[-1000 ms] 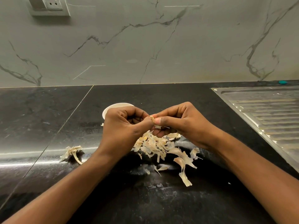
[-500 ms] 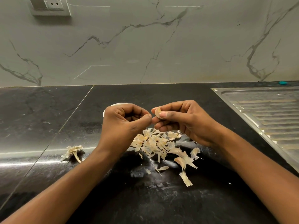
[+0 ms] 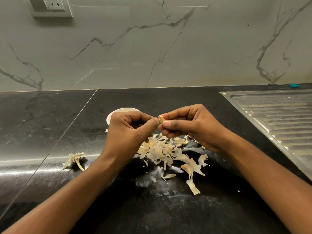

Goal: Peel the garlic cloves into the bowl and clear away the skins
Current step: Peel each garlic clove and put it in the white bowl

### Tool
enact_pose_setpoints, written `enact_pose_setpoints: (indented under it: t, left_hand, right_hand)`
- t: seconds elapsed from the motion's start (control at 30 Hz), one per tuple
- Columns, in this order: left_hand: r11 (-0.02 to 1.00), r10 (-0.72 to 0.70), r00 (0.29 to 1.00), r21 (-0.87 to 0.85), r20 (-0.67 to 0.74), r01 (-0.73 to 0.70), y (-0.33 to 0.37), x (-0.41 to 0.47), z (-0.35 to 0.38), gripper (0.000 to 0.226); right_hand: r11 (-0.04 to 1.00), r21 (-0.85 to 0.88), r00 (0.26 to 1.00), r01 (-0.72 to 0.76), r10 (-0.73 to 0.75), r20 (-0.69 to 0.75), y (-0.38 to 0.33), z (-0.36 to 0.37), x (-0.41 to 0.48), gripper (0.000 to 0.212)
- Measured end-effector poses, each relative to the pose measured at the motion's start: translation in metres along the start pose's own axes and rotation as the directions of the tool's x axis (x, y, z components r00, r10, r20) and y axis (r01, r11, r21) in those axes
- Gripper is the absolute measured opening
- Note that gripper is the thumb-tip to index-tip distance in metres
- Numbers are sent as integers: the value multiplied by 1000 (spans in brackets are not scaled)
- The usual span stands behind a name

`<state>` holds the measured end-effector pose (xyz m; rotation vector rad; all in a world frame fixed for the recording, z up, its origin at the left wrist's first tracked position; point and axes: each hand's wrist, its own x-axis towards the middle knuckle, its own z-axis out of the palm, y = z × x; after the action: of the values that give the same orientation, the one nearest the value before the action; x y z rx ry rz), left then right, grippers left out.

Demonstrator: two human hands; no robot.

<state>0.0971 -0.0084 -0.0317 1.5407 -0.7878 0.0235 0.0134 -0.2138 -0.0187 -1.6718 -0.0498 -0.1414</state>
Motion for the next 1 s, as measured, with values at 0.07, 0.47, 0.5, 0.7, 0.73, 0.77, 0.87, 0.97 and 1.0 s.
enact_pose_setpoints:
  t: [0.07,0.47,0.5,0.7,0.73,0.77,0.87,0.97,1.0]
  left_hand:
    - [1000,-6,1000,9,15,6,2,-1,0,5]
    - [997,-72,997,41,11,71,5,-2,-2,6]
    - [997,-67,998,46,5,67,5,-2,-1,7]
    - [995,-99,995,-11,-17,99,6,-2,2,9]
    - [994,-112,994,-19,-15,112,6,-2,3,10]
    - [992,-128,992,-25,-17,128,6,-2,3,10]
    - [987,-156,987,-27,-33,155,5,-2,4,14]
    - [988,-155,987,-10,-43,155,3,-2,5,17]
    - [988,-155,987,-7,-49,155,2,-2,5,19]
  right_hand:
    - [1000,-7,1000,10,-10,4,0,1,0,30]
    - [864,-437,962,250,-272,11,3,7,-2,32]
    - [834,-480,953,272,-301,16,4,7,-2,32]
    - [700,-621,909,351,-414,48,8,11,-1,31]
    - [694,-630,910,349,-411,51,9,11,-1,30]
    - [690,-637,912,345,-406,54,9,11,0,31]
    - [688,-645,920,334,-388,62,10,13,0,32]
    - [694,-636,921,338,-382,72,12,14,0,33]
    - [696,-632,921,340,-383,74,12,14,0,33]
